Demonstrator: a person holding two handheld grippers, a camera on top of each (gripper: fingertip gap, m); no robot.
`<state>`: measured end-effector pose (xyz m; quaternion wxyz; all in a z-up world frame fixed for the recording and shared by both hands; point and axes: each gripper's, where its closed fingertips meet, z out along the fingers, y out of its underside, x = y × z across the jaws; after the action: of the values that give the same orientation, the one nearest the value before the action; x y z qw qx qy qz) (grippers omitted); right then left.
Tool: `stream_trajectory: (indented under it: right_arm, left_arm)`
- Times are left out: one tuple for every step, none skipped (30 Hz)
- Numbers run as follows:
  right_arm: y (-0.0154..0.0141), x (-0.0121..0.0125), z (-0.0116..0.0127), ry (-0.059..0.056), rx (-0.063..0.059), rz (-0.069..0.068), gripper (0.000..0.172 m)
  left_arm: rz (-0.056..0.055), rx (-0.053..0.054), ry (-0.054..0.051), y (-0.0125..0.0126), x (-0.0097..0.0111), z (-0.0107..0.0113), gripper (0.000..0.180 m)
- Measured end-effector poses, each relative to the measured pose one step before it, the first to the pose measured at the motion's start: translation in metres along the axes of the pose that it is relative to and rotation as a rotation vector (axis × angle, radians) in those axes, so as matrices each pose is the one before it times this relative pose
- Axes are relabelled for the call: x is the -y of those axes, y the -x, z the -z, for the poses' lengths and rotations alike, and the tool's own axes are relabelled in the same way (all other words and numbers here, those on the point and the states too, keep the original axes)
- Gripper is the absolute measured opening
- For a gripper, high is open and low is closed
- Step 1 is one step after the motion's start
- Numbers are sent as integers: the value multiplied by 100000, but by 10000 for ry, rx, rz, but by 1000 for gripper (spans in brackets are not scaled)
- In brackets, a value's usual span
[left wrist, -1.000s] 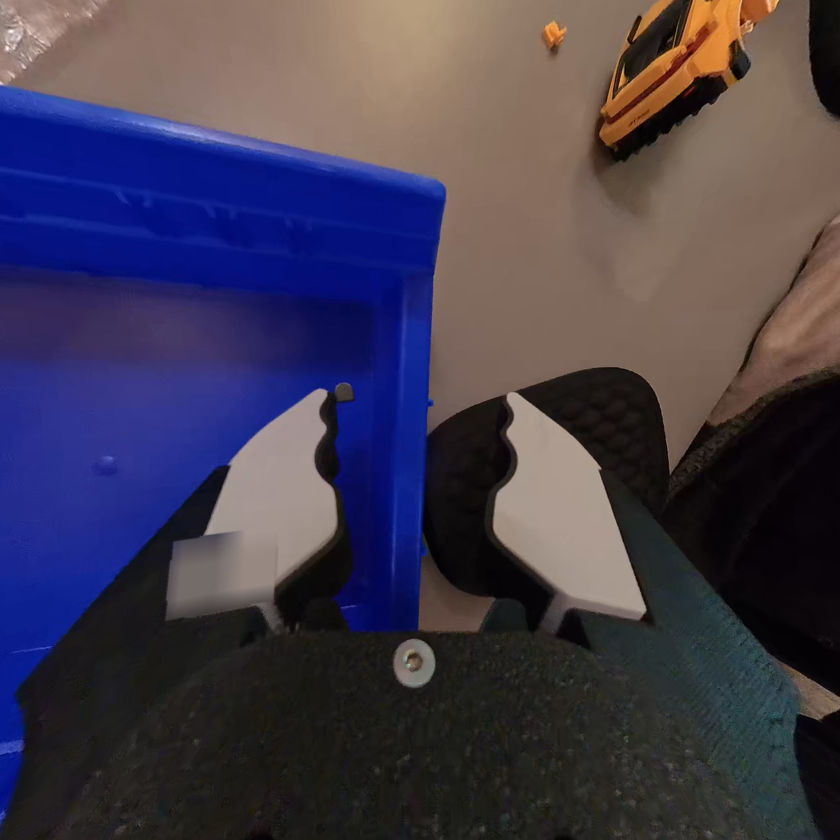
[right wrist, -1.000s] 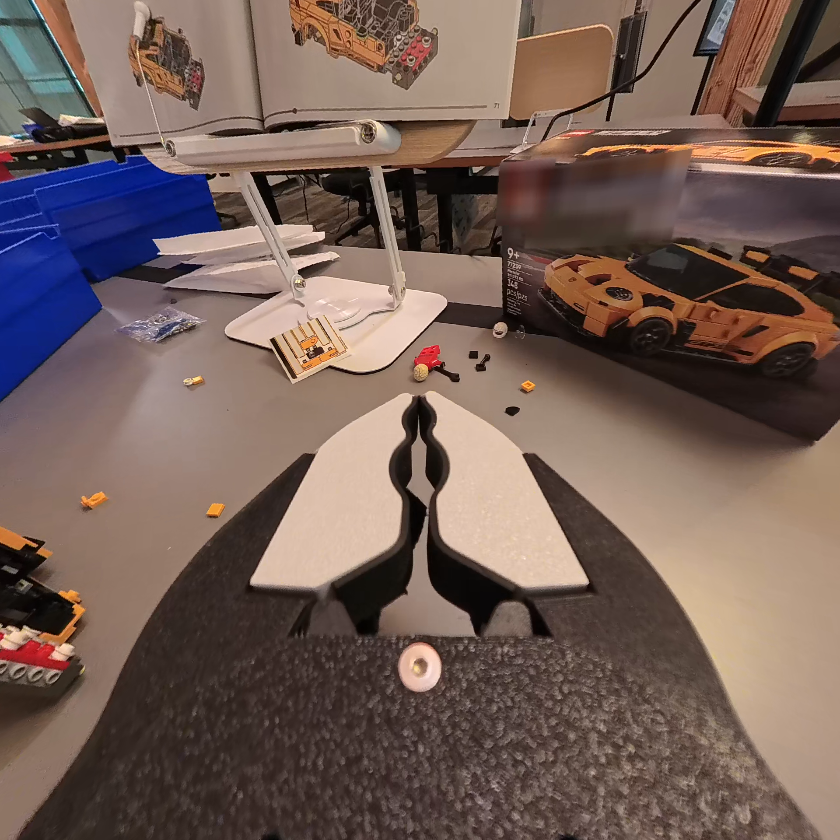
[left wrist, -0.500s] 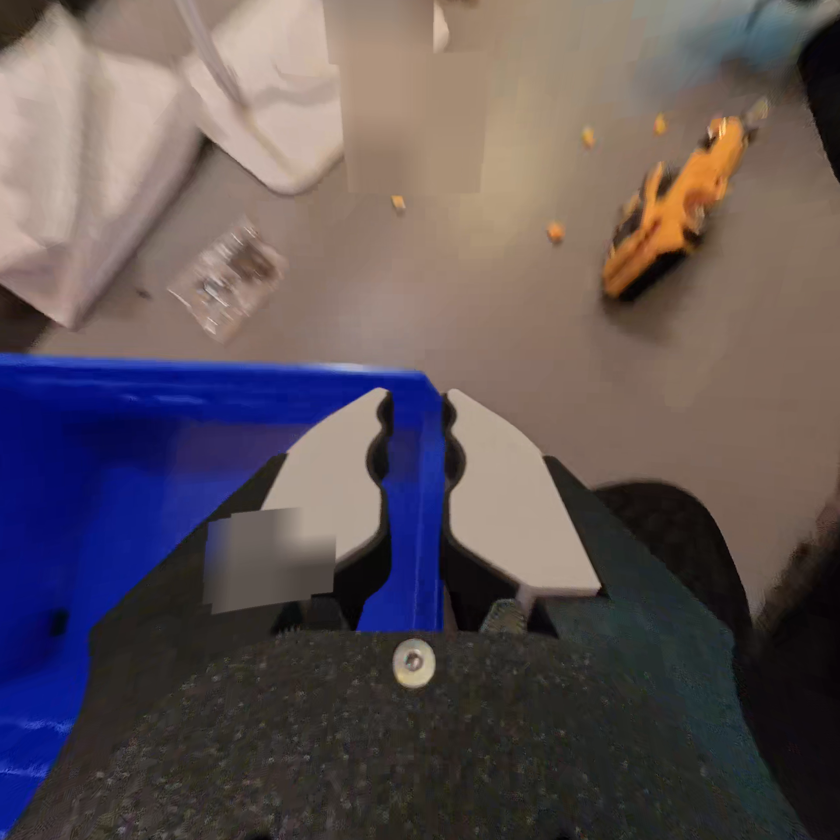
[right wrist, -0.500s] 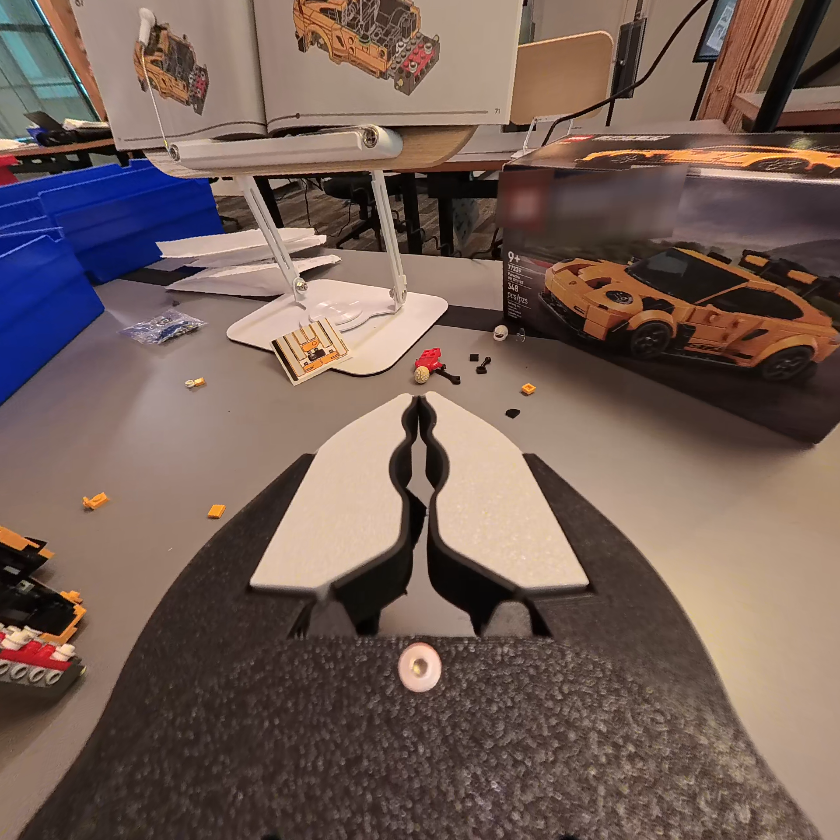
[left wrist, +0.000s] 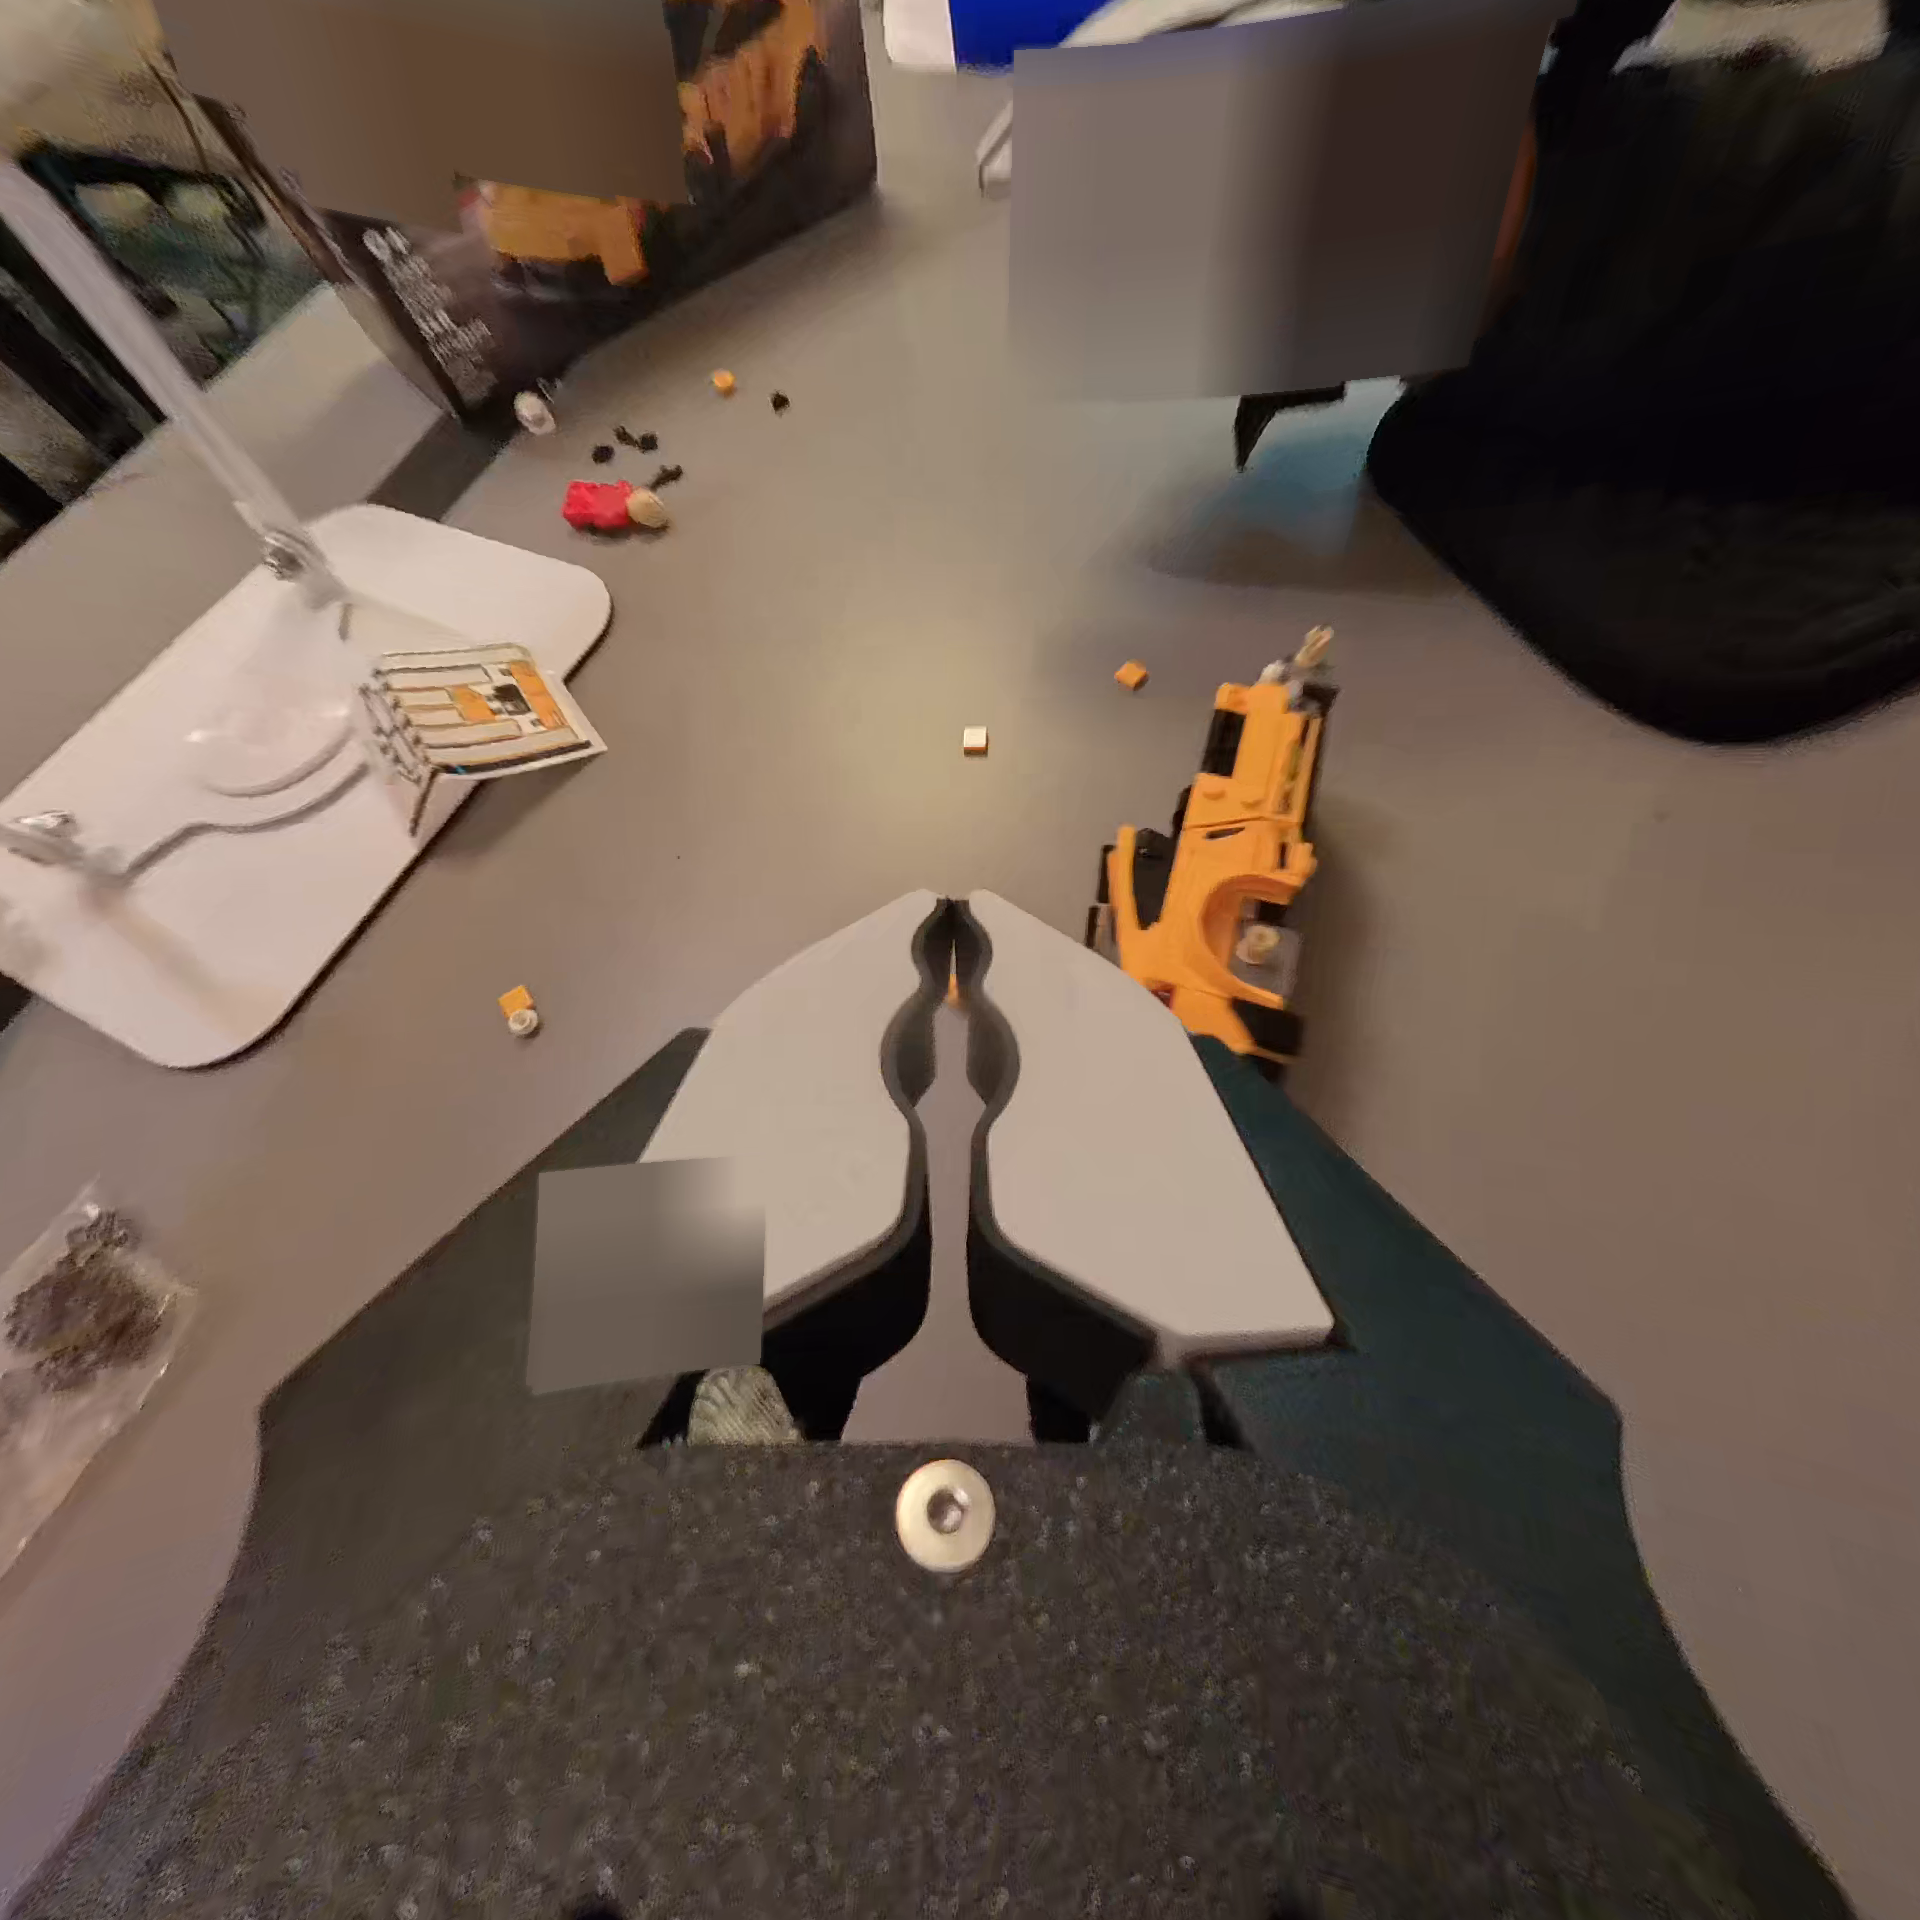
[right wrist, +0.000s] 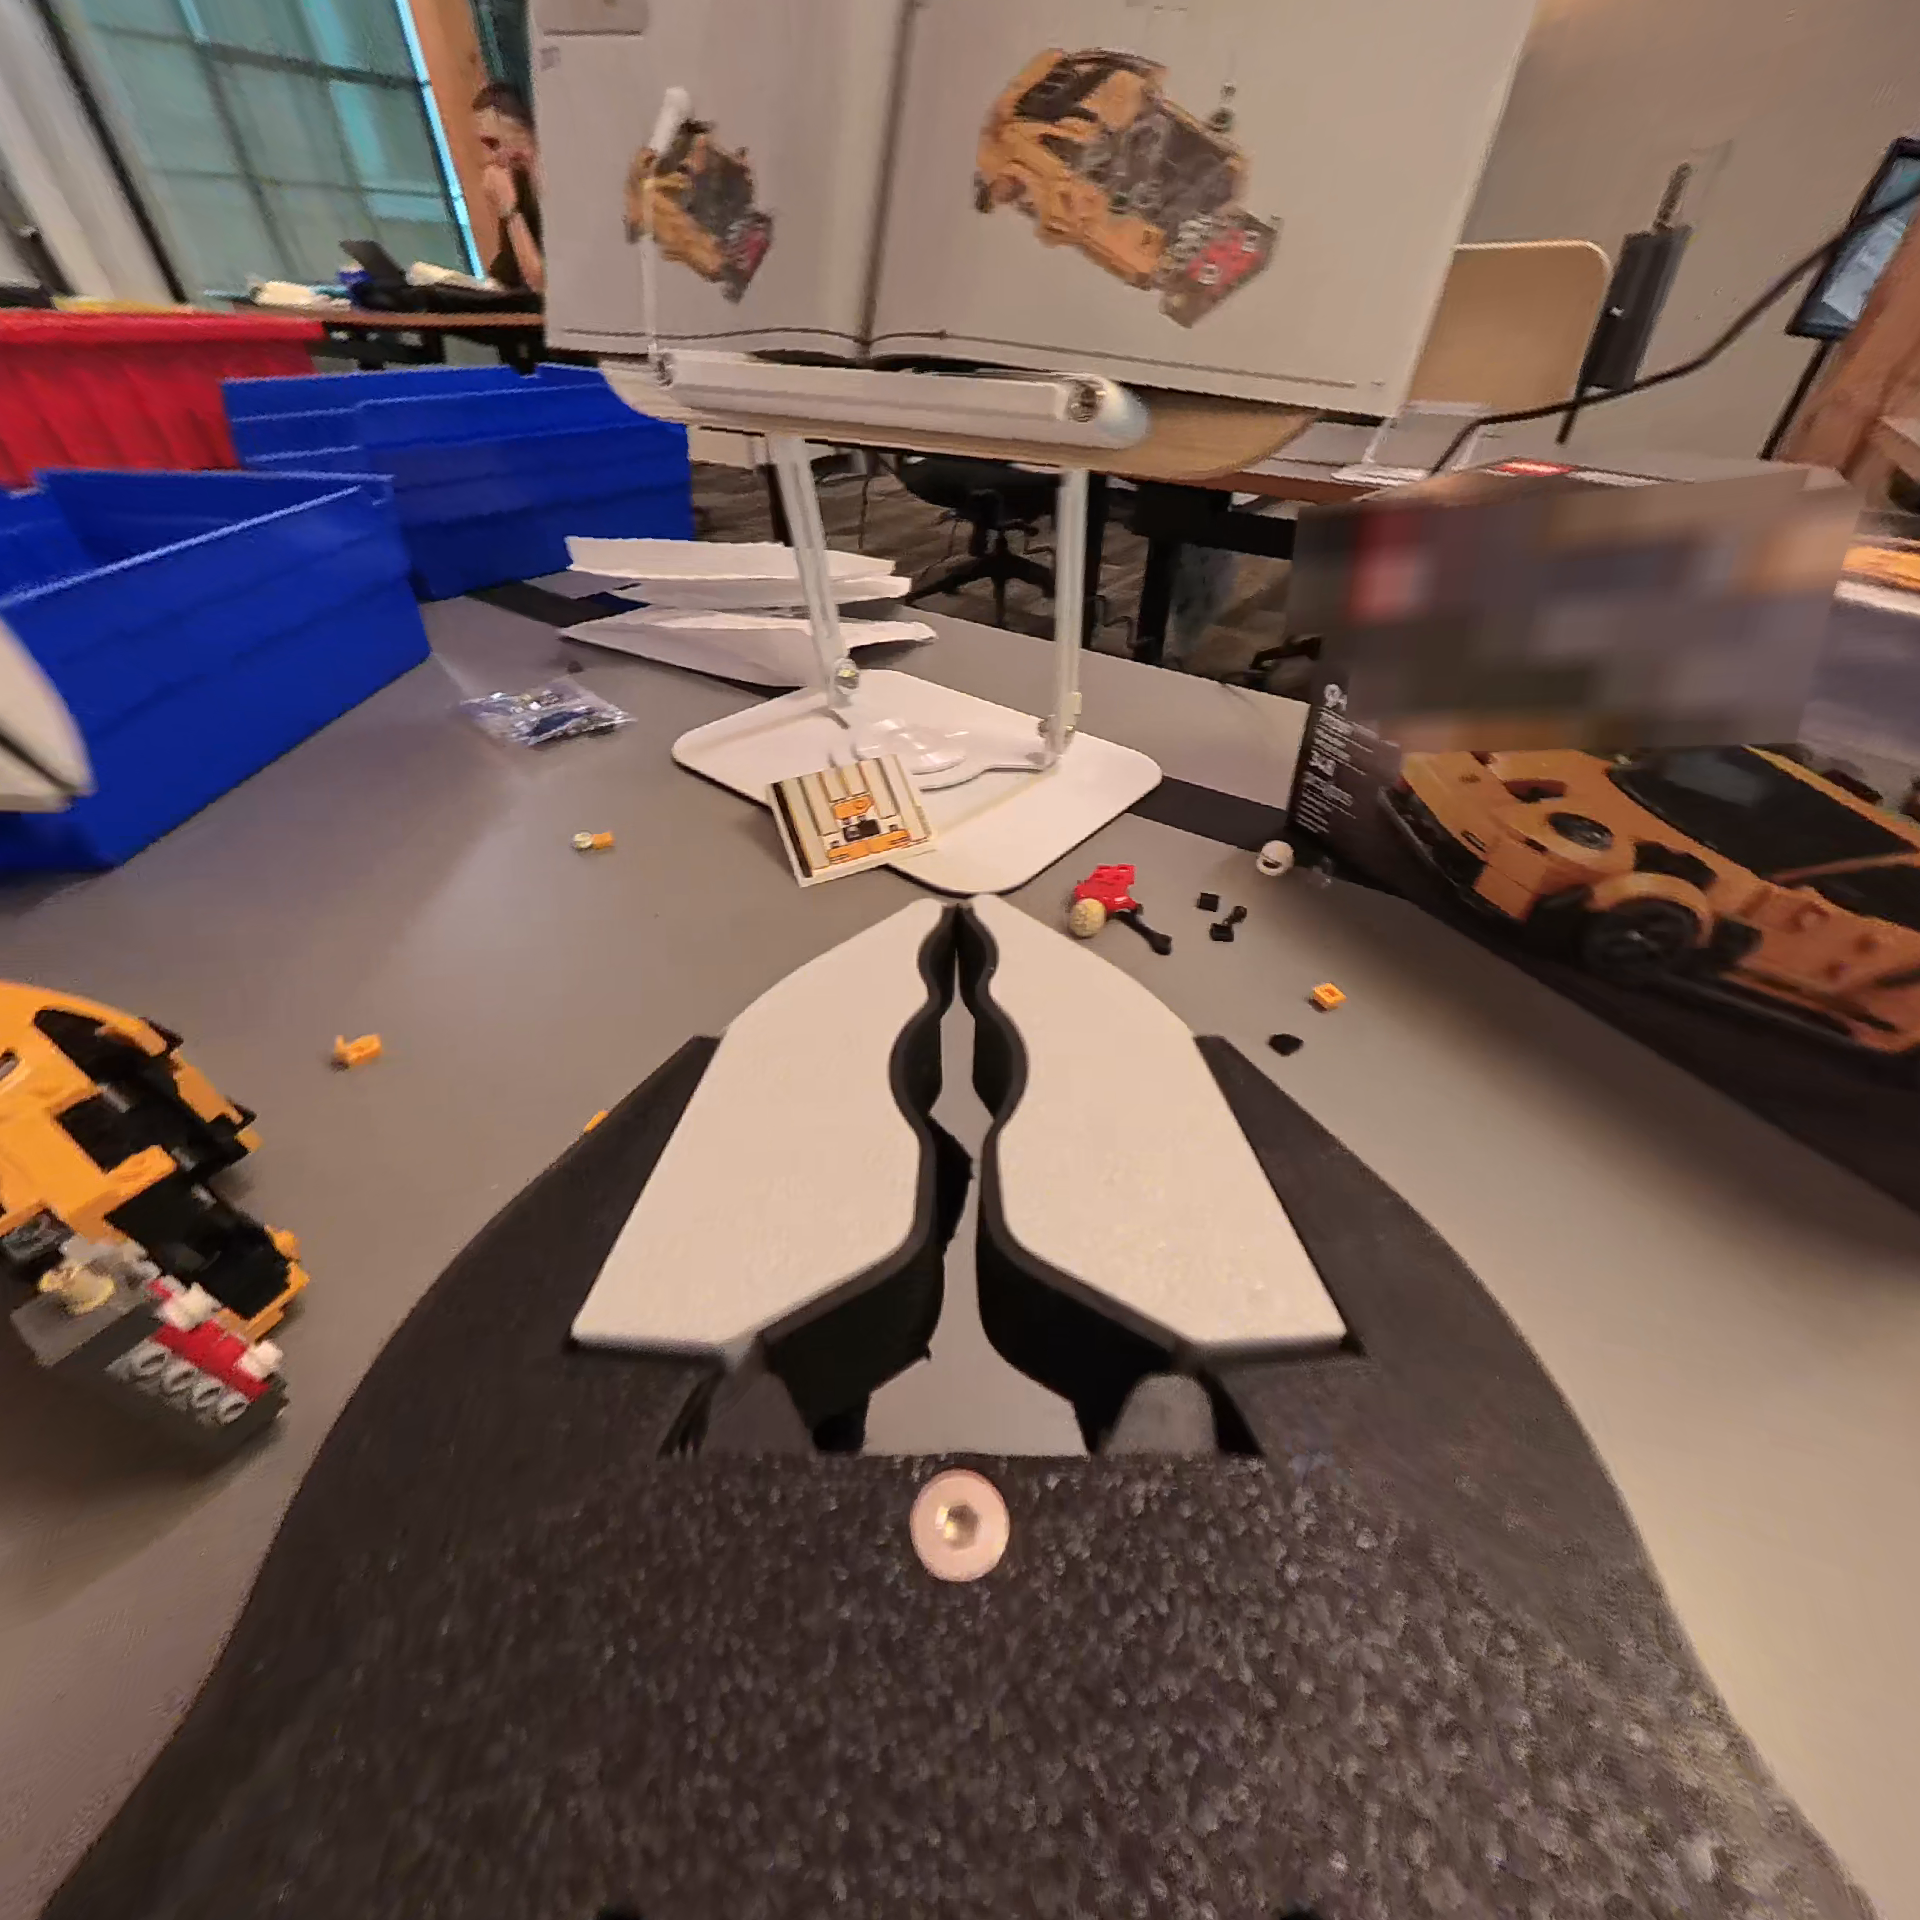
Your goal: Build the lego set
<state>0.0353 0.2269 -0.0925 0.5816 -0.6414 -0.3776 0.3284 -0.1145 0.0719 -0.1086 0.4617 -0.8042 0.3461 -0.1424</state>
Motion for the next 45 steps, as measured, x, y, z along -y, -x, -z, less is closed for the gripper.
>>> stream_trajectory:
  right_arm:
    - [410,-74,-70,39,158,211,0]
    - [416,-66,-71,36,183,178,0]
    - [273,-70,-60,39,120,123,0]
    - [118,-95,-50,58,36,92,0]
    - [14,-134,-44,77,10,52,0]
    - [-38,-134,-32,61,12,-12,0]
    - [-83,-82,-22,29,3,-67,0]
    - [-81,-56,-18,14,20,-98,0]
    - [-37,-61,-30,21,50,-122,0]
    - [-22,-81,-56,35,60,-132,0]
    - [2,-73,-50,30,59,-113,0]
    - [41,-45,-53,27,62,-83,0]
    - [58,-52,-44,24,57,-47,0]
    - [79,-49,-51,31,45,-12,0]
    - [75,-51,-39,32,35,14,0]
    - [55,-65,-38,35,25,23,0]
    - [33,-67,-37,37,18,8,0]
    - [9,-38,-21,18,16,-10,0]
    - [8,-18,-12,8,20,-26,0]
    - [-5,-12,-3,2,20,-33,0]
    - [9,12,7,-11,21,-30,0]
    - [24,26,22,-16,28,-19,0]
    - [74,16,-3,-5,41,3,0]
    - [110,-21,-10,10,50,24,0]
    - [175,-3,-11,4,88,47,0]
    - [268,42,-22,-24,139,65,0]
    - [334,82,0,-44,161,99,0]
    - [430,189,33,-103,181,143,0]
    - [655,436,81,-217,255,205,0]
    - [943,596,106,-243,345,317,0]
    - [1200,618,12,-115,414,398,0]
    - [1429,635,-137,36,499,373,0]
    - [1701,716,-260,58,635,291,0]
    - [1870,757,-377,29,717,168,0]
    - [1807,667,-515,45,667,111,0]
    - [1634,437,-659,119,559,149,0]
    - [1375,154,-733,238,417,261,0]
    - [973,-74,-737,319,183,358,0]
    - [710,-74,-630,259,75,360,6]
    - [511,-75,-495,203,74,225,8]
    - [372,-51,-346,124,103,68,9]
    - [132,7,-230,35,32,-15,10]
    - [10,-8,-138,25,-11,-11,10]
    - [0,-40,-78,72,-12,22,9]
    - [53,-33,-60,80,0,68,9]
  left_arm:
    - [-159,-147,407,206,-554,-1142,0]
    - [-183,-306,563,27,-759,-1099,6]
    - [-197,-86,639,330,-860,-1014,10]
    - [-287,-37,472,324,-722,-892,11]
    - [-266,-347,354,-221,-628,-769,14]
    - [-110,-386,284,-323,-534,-633,16]
    - [-51,-292,170,-230,-406,-536,17]
    - [-61,-164,59,-132,-296,-431,18]
    - [-72,-54,-30,-53,-185,-341,18]
    - [-62,-121,-35,-179,-168,-272,17]
    - [-29,-91,42,-137,-226,-228,16]
    - [-18,22,105,71,-270,-206,16]
    - [4,5,15,78,-116,-136,15]
    - [75,-83,-96,-33,101,-18,13]
    - [46,-16,15,49,-46,-52,9]
    - [-40,-18,-46,-2,26,-31,9]
    - [-43,-44,-49,-59,18,-21,8]
    - [12,-18,-24,-17,-10,30,4]
    - [97,107,-52,201,26,83,4]
    - [140,45,-158,166,173,207,4]
    - [162,1,-287,104,389,378,4]
    - [136,97,-351,177,572,495,4]
    - [77,167,-350,196,678,572,4]
    - [20,161,-330,91,756,576,4]
    - [-48,127,-342,-100,863,556,4]
    - [-108,46,-295,-325,858,460,4]
    - [-159,66,-193,-361,782,353,4]
    - [-233,116,-123,-340,687,256,4]
    - [-247,126,-87,-328,632,205,4]
    - [-190,24,-57,-444,584,167,4]
    - [-157,1,-54,-462,532,124,4]
    - [-168,57,-50,-387,481,120,4]
    - [-163,59,-68,-396,472,69,4]
    - [-124,8,-79,-446,437,25,4]
    - [-99,8,-51,-417,364,-36,4]
    - [-116,53,-2,-315,243,-67,4]
    - [-131,28,51,-297,119,-80,4]
    - [-109,-15,93,-287,14,-56,4]
    - [-99,12,70,-172,-3,-16,4]
    - [-100,47,6,-88,52,39,4]
    - [-64,-3,-10,-109,61,87,4]
    - [-27,-47,-1,-136,38,101,4]
    - [-37,-29,-14,-101,49,98,4]
    - [-52,-12,-10,-82,28,94,4]
    - [-45,-6,-2,-66,13,83,4]
